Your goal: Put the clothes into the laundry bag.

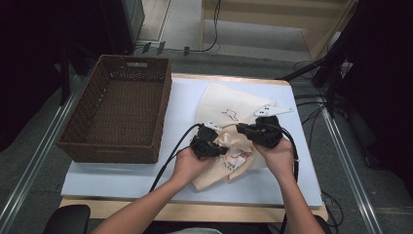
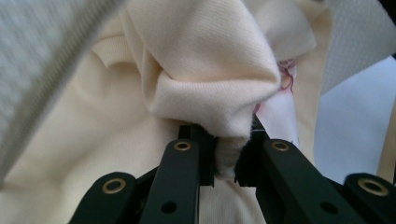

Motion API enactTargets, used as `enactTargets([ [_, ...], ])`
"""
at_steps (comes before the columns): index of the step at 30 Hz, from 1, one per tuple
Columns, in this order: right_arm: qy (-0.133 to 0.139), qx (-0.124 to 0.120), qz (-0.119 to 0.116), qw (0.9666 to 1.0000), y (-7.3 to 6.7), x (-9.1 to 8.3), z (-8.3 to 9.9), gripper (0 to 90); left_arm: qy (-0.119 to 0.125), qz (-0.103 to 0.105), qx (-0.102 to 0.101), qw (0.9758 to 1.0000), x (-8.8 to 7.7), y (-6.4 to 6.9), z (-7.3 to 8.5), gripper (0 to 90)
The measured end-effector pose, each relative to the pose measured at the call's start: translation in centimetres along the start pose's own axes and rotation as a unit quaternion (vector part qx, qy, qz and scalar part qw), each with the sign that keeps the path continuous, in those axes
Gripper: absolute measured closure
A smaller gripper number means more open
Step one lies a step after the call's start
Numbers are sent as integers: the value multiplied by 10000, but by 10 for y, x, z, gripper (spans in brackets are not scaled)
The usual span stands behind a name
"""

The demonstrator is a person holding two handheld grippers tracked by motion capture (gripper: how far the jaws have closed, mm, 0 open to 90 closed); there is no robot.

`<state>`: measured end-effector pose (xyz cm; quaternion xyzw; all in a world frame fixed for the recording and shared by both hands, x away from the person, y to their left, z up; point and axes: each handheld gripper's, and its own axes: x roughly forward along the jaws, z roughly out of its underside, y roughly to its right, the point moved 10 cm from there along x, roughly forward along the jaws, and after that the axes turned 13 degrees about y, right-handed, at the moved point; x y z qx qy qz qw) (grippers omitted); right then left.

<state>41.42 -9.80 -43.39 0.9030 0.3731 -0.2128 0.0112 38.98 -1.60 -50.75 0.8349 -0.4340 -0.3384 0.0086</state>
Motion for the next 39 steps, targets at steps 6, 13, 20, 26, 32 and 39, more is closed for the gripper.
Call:
enactTargets([
  [6, 6, -19, 11, 10000, -1, 0, 0, 880, 255, -168, -16, 9995, -2, -5, -24, 830],
  [13, 47, 12, 5, 10000, -1, -2, -2, 880, 381, -274, -30, 9989, 1, -8, -41, 830],
  [20, 45, 0, -6, 10000, -2, -1, -2, 880, 336, -406, -12, 9986, 10, -14, -41, 829],
  [26, 55, -34, -49, 10000, -3, -2, -3, 880, 425, -590, -88, 9973, 12, -25, -48, 829],
  [32, 54, -22, -100, 9999, -4, -2, -3, 881, 457, -792, -87, 9958, 11, -37, -50, 829],
  [39, -13, 4, -90, 10000, -2, -1, 0, 882, 266, -486, -208, 9982, 14, -34, -42, 790],
])
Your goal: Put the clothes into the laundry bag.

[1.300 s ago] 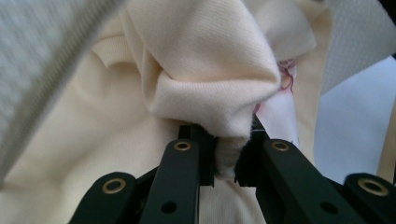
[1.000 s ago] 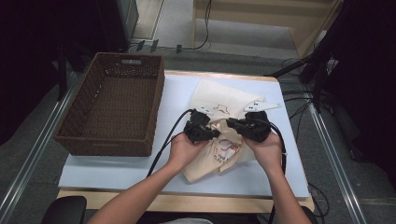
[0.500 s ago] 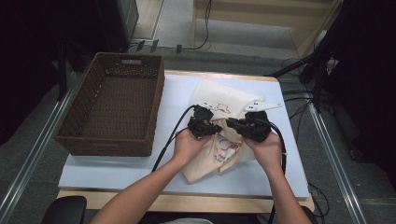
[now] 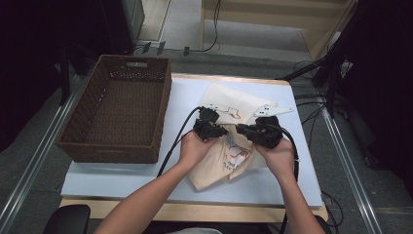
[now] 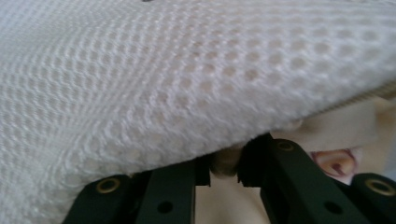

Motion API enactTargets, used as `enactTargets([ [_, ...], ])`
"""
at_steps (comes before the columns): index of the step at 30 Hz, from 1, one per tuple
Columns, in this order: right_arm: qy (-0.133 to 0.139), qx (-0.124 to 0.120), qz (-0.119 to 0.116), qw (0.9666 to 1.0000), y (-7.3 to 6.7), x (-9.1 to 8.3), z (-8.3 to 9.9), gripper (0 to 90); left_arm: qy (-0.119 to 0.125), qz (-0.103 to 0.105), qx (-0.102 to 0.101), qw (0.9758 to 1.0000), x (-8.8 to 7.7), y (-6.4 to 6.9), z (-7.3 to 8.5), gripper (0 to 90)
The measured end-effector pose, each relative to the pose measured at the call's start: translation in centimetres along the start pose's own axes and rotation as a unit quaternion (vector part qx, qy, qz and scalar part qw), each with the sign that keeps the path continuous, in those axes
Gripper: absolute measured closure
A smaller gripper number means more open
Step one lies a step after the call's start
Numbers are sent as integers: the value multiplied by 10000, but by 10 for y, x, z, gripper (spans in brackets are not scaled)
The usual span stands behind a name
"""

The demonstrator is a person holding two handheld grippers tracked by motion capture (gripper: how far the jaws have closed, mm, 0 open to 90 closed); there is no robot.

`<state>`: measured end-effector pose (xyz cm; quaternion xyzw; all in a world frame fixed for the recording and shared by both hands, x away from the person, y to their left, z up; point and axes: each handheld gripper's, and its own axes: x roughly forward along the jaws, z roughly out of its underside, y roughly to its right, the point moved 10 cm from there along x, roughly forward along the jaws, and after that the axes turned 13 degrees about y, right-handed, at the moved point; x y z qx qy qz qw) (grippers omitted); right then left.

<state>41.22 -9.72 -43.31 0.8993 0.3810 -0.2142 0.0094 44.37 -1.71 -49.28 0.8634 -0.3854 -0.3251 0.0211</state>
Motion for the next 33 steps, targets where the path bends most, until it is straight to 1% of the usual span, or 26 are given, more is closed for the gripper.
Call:
enactTargets([
  [1, 13, 6, -11, 10000, 1, 0, 0, 882, -33, 69, 5, 10000, -2, 2, 1, 767],
  [2, 30, 14, -17, 10000, 1, 0, 0, 882, -86, 213, -26, 9997, -6, 5, 2, 729],
  [3, 31, 23, -2, 10000, 1, -1, 0, 882, -76, 318, -72, 9994, -9, 8, 2, 672],
  [4, 27, 31, 3, 10000, 2, -1, 0, 882, -51, 330, -19, 9994, -14, 10, 2, 628],
  [5, 26, 30, -3, 10000, 2, -1, 0, 882, -26, 388, -29, 9992, -18, 12, 2, 594],
  [6, 24, 28, 3, 10000, 2, -1, 0, 882, -58, 448, -26, 9990, -23, 14, 2, 558],
  [8, 26, 38, 11, 10000, 2, -1, 0, 882, -112, 540, 59, 9985, -33, 17, 5, 507],
  [9, 28, 30, 22, 10000, 2, -1, 0, 882, -49, 558, 102, 9984, -39, 19, 6, 484],
  [11, 37, 40, 18, 10000, 3, -2, 0, 882, -32, 603, 163, 9980, -47, 20, 9, 448],
  [12, 39, 60, 23, 10000, 3, -2, 0, 882, -63, 626, 208, 9978, -52, 21, 11, 423],
  [16, 27, 49, 28, 10000, 4, -1, 1, 882, -73, 710, 217, 9972, -66, 27, 15, 349],
  [17, 26, 54, 32, 10000, 4, -1, 0, 882, -88, 744, 216, 9970, -68, 30, 17, 329],
  [19, 17, 46, 30, 10000, 4, -1, 0, 882, -125, 753, 296, 9966, -70, 34, 21, 290],
  [21, 6, 55, 28, 10000, 4, 0, 1, 882, -181, 821, 280, 9961, -68, 38, 27, 272],
  [23, 10, 53, 23, 10000, 4, 0, 1, 882, -224, 817, 262, 9961, -64, 40, 35, 244],
  [25, 14, 56, 21, 10000, 4, 0, 1, 882, -294, 700, 305, 9966, -57, 36, 45, 193],
  [27, 12, 48, 29, 10000, 4, 0, 2, 882, -280, 417, 470, 9976, -49, 28, 53, 148],
  [28, 11, 55, 29, 10000, 4, 0, 2, 881, -273, 347, 531, 9976, -47, 26, 55, 142],
  [29, 11, 58, 31, 10000, 4, 0, 2, 882, -274, 325, 539, 9976, -44, 24, 58, 142],
  [30, 7, 49, 30, 10000, 4, 0, 2, 881, -274, 293, 492, 9980, -41, 23, 60, 139],
  [31, -9, 56, 40, 10000, 4, 0, 3, 881, -296, 306, 483, 9979, -39, 23, 62, 139],
  [33, -5, 44, 26, 10000, 4, 0, 3, 881, -392, 251, 521, 9976, -34, 21, 68, 137],
])
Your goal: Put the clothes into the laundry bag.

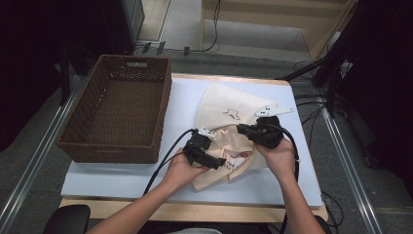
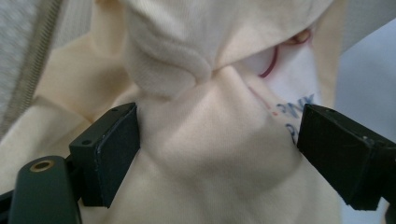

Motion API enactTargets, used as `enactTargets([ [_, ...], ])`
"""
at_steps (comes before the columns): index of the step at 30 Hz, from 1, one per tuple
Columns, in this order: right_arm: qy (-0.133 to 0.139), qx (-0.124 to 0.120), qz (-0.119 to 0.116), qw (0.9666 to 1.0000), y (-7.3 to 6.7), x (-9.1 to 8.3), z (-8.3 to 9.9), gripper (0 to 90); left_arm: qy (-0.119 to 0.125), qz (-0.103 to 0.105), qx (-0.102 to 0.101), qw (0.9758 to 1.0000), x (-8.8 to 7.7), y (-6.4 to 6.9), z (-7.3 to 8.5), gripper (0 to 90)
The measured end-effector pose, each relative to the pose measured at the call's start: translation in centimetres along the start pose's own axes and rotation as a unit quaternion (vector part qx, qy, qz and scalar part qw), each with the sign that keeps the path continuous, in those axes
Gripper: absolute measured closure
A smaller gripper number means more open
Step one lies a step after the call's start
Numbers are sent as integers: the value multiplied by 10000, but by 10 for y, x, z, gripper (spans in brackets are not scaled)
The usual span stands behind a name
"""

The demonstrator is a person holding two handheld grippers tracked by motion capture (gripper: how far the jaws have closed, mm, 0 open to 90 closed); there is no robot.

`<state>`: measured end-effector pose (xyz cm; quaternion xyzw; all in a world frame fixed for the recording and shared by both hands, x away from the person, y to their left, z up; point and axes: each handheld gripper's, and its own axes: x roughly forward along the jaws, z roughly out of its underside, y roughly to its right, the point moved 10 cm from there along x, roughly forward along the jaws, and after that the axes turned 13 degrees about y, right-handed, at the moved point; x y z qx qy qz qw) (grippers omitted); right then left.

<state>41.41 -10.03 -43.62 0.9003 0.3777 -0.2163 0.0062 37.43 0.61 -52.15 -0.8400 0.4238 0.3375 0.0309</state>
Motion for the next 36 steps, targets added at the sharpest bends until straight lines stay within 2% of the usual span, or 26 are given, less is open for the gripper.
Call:
enactTargets([
  [1, 1, -4, -1, 10000, 0, 0, 0, 881, 2, 5, -28, 10000, 3, 0, 2, 138],
  [3, -10, -6, -3, 10000, -1, 1, 0, 881, -150, -109, -23, 9998, 8, -3, 8, 139],
  [7, -29, -29, -4, 10000, -2, 2, 1, 881, -148, -282, 65, 9995, 9, -4, 9, 172],
  [10, -42, 0, -4, 10000, -2, 3, 1, 881, -187, -418, 248, 9986, 9, -5, 10, 239],
  [12, -39, -31, -17, 10000, -3, 3, 1, 881, -168, -452, 249, 9985, 8, -6, 10, 304],
  [15, -50, -18, -9, 10000, -3, 4, 1, 881, -117, -388, 188, 9990, 6, -8, 9, 424],
  [18, -42, -36, -23, 10000, -4, 4, 1, 881, -130, -253, 226, 9993, 4, -8, 9, 521],
  [23, -49, -31, -26, 10000, -3, 5, 1, 881, -128, -19, 177, 9998, 3, -4, 9, 677],
  [29, -56, -48, -39, 10000, -3, 5, 1, 881, -89, 259, -334, 9991, 0, -7, 4, 736],
  [36, -42, -31, -24, 10000, -3, 4, 1, 882, 42, 390, -514, 9979, -4, -3, -10, 747],
])
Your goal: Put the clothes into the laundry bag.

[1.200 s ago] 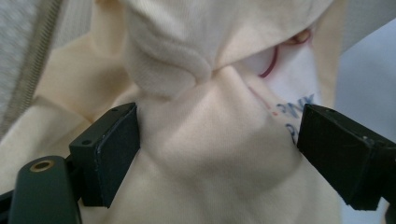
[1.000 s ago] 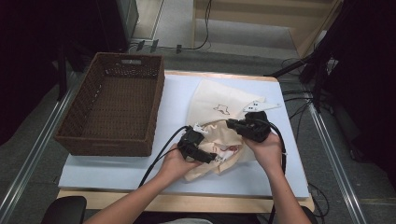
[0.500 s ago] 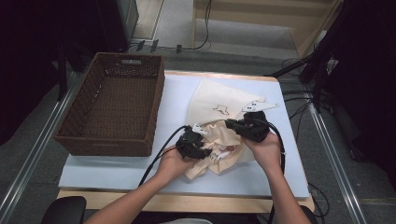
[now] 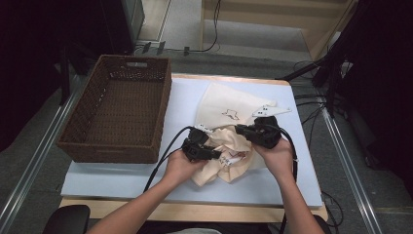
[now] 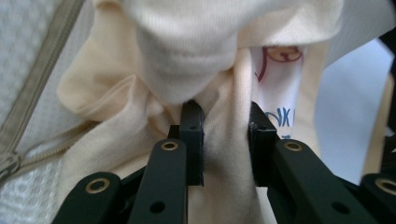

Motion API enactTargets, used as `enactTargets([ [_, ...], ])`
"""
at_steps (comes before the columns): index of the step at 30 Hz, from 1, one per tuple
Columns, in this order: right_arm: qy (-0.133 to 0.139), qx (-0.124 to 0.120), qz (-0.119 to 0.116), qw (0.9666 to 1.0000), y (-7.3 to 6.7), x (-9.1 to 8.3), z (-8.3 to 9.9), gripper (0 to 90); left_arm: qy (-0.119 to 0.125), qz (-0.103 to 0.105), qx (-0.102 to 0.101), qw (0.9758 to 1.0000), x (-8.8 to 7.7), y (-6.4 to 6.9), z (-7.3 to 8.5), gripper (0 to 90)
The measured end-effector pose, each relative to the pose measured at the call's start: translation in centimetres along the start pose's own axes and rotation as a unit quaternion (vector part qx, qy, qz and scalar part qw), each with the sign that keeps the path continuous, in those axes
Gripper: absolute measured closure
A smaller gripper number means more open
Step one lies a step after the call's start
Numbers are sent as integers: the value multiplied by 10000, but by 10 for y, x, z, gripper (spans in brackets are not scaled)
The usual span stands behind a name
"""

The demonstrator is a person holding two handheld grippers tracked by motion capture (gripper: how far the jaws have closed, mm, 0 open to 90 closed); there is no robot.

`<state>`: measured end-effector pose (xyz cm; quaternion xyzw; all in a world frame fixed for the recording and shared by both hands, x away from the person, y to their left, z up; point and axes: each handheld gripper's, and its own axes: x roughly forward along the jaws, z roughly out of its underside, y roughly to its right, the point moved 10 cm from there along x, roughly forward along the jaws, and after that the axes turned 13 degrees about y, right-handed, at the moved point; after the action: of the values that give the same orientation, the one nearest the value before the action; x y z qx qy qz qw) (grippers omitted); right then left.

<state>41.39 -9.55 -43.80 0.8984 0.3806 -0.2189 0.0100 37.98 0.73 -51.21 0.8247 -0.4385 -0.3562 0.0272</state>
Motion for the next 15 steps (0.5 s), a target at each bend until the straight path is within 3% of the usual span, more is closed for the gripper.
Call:
enactTargets([
  [15, 46, 21, -13, 10000, 0, -1, -2, 881, 346, -63, -62, 9994, 1, 5, -27, 746],
])
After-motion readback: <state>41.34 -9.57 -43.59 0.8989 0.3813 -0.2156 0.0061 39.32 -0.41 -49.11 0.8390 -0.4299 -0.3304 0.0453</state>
